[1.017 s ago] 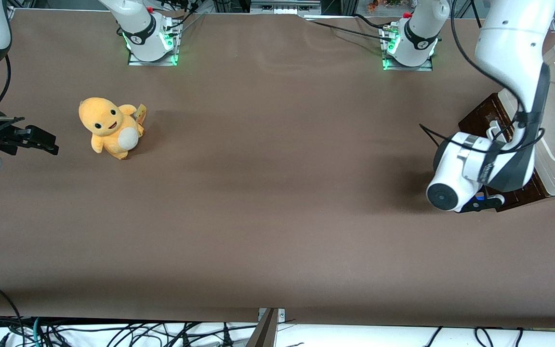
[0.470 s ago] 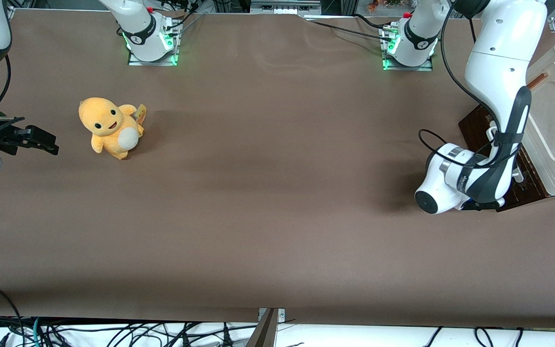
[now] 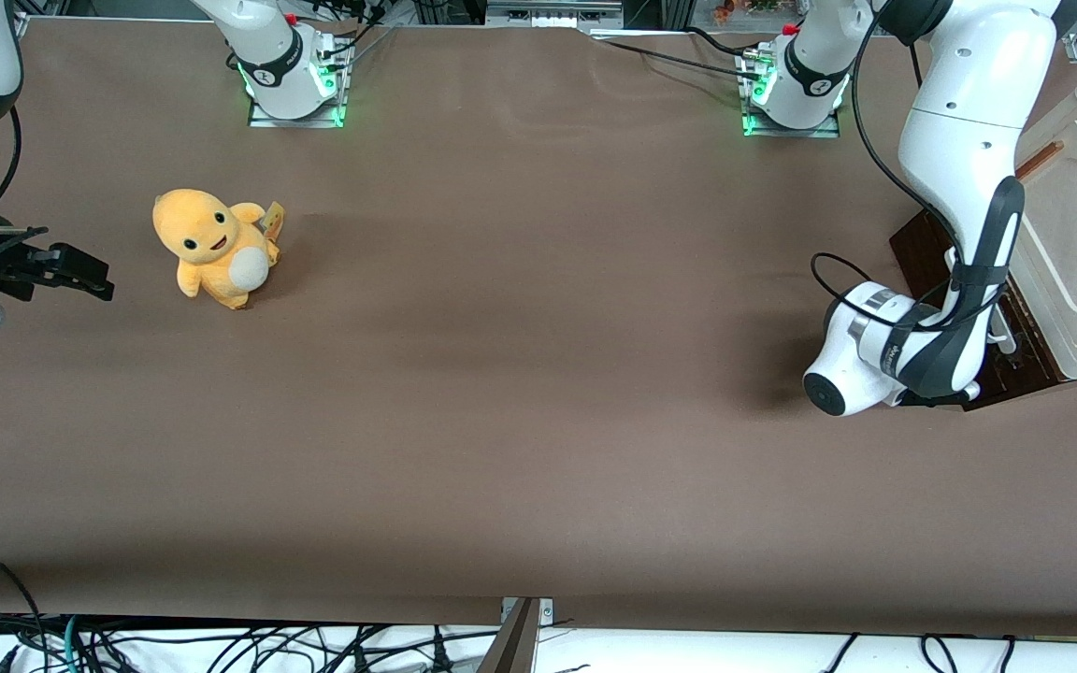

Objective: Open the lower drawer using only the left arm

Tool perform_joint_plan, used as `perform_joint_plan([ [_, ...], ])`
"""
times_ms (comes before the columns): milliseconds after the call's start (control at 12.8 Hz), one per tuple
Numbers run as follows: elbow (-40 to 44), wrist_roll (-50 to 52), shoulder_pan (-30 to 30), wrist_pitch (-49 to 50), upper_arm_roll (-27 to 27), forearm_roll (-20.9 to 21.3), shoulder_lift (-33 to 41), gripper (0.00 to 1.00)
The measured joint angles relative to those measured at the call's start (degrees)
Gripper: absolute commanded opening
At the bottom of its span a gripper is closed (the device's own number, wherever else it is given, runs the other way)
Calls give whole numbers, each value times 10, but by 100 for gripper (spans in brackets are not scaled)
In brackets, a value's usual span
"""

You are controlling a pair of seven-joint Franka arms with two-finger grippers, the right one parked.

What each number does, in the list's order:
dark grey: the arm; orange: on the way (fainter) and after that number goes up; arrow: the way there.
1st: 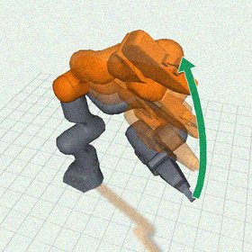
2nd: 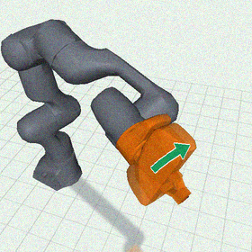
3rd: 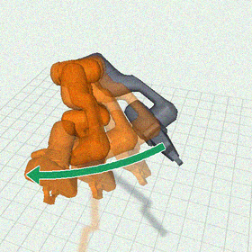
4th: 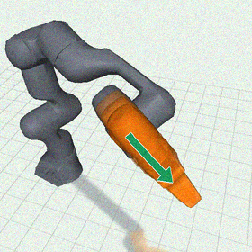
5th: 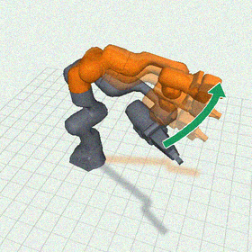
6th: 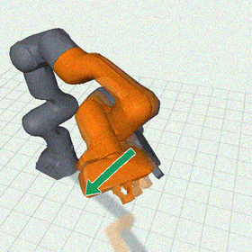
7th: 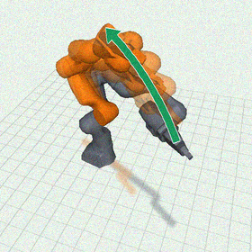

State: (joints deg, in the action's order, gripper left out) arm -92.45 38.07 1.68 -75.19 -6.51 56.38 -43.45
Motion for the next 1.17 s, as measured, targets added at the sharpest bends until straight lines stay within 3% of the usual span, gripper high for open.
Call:
perform_joint_plan([
  [626,26,0,25,18,-2,-7,-18,0],
  [1174,58,-2,62,21,-2,-39,-27,0],
])
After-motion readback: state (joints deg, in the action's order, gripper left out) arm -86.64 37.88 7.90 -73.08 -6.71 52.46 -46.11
